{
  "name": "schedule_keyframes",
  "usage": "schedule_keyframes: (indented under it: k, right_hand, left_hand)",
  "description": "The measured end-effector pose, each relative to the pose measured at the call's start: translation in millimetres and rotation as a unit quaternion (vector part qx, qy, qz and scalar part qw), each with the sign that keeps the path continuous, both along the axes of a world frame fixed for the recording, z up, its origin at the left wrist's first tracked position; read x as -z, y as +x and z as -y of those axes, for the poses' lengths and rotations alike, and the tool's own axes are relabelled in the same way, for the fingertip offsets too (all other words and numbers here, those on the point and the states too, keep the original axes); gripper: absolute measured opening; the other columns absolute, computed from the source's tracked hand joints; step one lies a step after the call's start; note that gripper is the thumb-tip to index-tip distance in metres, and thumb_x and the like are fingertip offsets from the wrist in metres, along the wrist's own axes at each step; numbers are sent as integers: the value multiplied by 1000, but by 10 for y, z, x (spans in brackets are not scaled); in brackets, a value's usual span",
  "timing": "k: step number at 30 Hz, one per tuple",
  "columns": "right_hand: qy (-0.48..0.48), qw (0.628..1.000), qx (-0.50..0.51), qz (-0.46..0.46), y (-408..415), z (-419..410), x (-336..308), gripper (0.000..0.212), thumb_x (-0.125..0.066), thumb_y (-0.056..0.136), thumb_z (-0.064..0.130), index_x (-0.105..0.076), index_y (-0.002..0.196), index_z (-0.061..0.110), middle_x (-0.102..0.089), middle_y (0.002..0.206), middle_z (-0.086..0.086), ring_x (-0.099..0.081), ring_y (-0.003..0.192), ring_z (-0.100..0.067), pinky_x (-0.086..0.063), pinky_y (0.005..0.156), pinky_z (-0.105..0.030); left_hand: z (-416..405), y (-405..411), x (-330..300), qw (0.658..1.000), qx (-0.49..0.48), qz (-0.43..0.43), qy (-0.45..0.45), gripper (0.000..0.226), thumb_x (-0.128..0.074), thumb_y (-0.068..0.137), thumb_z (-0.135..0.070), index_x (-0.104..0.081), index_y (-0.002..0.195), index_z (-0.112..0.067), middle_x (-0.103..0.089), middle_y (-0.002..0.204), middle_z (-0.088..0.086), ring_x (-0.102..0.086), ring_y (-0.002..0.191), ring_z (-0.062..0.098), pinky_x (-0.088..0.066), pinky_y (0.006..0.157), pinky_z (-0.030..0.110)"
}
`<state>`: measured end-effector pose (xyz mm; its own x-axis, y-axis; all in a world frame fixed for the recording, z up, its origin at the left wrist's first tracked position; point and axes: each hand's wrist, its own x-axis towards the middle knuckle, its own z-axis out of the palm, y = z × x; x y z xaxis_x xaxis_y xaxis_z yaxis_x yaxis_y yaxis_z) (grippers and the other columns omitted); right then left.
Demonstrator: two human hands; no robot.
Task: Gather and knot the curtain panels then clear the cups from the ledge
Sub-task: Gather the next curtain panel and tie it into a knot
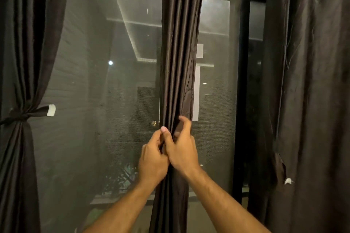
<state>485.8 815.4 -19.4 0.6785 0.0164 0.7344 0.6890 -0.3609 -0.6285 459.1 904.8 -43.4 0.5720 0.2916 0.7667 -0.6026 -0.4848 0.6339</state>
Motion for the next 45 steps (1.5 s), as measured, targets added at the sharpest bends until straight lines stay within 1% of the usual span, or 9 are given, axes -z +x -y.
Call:
schedule_keyframes:
  k: [3, 6, 9, 17, 28, 31, 34, 39, 45]
  right_hand:
    - [9, 999, -11, -46, -44, 33, -123, 105, -69, 82, 68, -15, 160, 24, -74, 102, -4, -71, 98, -22, -59, 88, -42]
    - [-43, 997, 35, -58, 57, 89, -215, 47, -72, 91, 44, -64, 119, 6, -63, 98, -2, -59, 92, -16, -44, 79, -24]
    - [-20, 997, 22, -64, 159, 203, -280, 19, -68, 89, 17, -58, 73, 13, -57, 71, 6, -52, 65, -10, -42, 67, -26]
    - [55, 983, -111, -136, 213, 465, -264, 30, -65, 87, -3, -68, 116, 6, -79, 105, -6, -77, 95, -20, -62, 91, -45]
    - [68, 983, -120, -119, 114, 451, -264, 16, -59, 93, 1, -69, 98, 12, -77, 90, -2, -75, 83, -13, -63, 75, -30]
    - [74, 984, -105, -121, 141, 493, -249, 18, -55, 96, 4, -64, 86, 17, -67, 70, 11, -63, 60, 2, -50, 57, -16]
    - [90, 981, -97, -139, 186, 531, -216, 13, -54, 97, 9, -66, 99, 11, -73, 85, 2, -70, 76, -6, -59, 73, -26]
    - [179, 946, -158, -221, 198, 455, -166, 18, -53, 92, 6, -63, 107, 4, -74, 104, -18, -73, 97, -32, -59, 93, -47]
    - [335, 841, -304, -297, 271, 304, -15, 29, -63, 95, 0, -62, 123, -6, -73, 114, -27, -74, 96, -35, -61, 91, -48]
  left_hand:
    - [9, 22, 62, 1000, 19, -9, -21, 13, -59, 98, -17, -50, 95, -26, -73, 76, -11, -69, 66, 12, -55, 57, 43]
    - [-40, 97, 13, 986, 99, -22, -135, 31, -49, 90, 14, -51, 90, -16, -74, 73, -6, -68, 67, 6, -54, 62, 37]
    - [-123, 105, -116, 949, 184, -43, -254, 38, -34, 93, 22, -43, 90, -15, -74, 90, 11, -74, 84, 21, -61, 65, 38]
    - [-569, 203, 170, 973, 55, -119, -188, 3, -69, 94, -8, -72, 95, -6, -73, 95, 15, -68, 63, 18, -57, 47, 31]
    - [-497, 408, 144, 973, 64, -189, -119, 59, -72, 93, -11, -48, 146, -18, -55, 59, 1, -54, 46, 10, -44, 47, 21]
    - [-478, 426, 41, 970, 79, -199, -113, 26, -68, 95, -5, -69, 120, -7, -55, 50, 0, -51, 40, 12, -42, 39, 21]
    - [-453, 459, -21, 968, 55, -192, -151, 10, -65, 95, -3, -75, 93, -1, -66, 51, -2, -60, 44, 11, -45, 42, 21]
    - [-268, 464, -55, 977, -95, -144, -128, 10, -72, 89, -19, -81, 86, -20, -77, 82, -8, -73, 81, 13, -56, 73, 28]
    - [-111, 445, -35, 954, 37, -162, -248, 6, -76, 87, -19, -80, 82, -20, -79, 74, 0, -77, 77, 23, -63, 74, 44]
